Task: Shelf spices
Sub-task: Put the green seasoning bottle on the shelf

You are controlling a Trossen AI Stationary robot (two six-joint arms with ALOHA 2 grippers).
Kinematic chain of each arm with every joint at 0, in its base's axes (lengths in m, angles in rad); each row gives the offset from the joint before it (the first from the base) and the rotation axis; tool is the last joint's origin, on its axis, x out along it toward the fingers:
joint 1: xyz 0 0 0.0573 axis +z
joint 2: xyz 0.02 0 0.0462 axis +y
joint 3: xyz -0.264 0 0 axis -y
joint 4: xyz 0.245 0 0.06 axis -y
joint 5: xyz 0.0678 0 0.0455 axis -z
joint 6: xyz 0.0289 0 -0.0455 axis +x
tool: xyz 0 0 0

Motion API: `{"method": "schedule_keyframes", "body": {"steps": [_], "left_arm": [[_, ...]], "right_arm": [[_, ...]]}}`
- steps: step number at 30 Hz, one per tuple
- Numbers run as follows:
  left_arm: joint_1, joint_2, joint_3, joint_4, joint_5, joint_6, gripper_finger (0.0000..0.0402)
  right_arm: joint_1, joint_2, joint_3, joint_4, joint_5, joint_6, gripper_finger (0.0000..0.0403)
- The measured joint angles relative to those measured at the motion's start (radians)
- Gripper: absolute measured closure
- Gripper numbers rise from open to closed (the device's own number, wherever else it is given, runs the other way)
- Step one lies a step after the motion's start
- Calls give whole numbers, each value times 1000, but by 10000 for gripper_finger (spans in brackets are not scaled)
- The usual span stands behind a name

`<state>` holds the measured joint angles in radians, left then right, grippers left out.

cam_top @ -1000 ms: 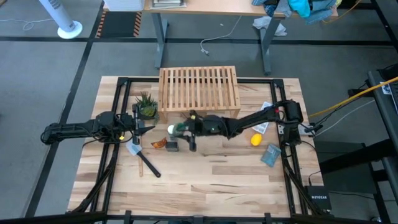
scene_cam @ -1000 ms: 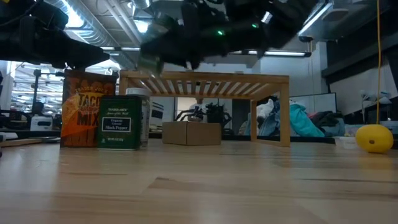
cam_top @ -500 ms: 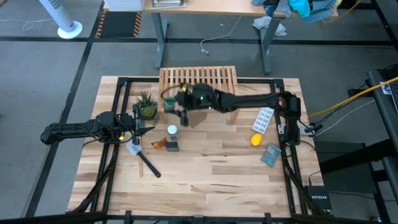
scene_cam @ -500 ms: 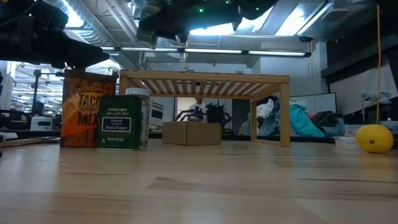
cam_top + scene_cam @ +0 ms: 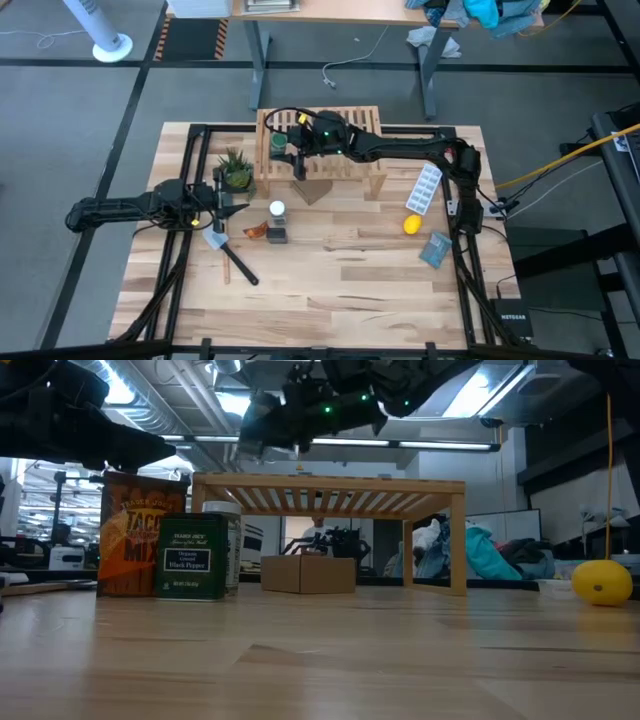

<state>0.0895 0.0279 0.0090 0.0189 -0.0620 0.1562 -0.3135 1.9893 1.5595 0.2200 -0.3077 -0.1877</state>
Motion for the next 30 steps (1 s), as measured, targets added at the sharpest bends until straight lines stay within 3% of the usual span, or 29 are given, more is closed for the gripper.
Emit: {"method": "schedule_keyframes", "body": {"steps": [11,17,21,30], "left_arm": [[0,0,0,0,0,3,222],[0,0,0,0,0,2,222],[0,0,0,0,0,3,222],[0,0,0,0,0,3,222]], "right_arm": [[-8,58,0,13,-17,5,199],[-8,58,0,24,-9,7,115],[-7,58,0,22,10,7,88],[-7,58,0,101,9,30,104]]}}
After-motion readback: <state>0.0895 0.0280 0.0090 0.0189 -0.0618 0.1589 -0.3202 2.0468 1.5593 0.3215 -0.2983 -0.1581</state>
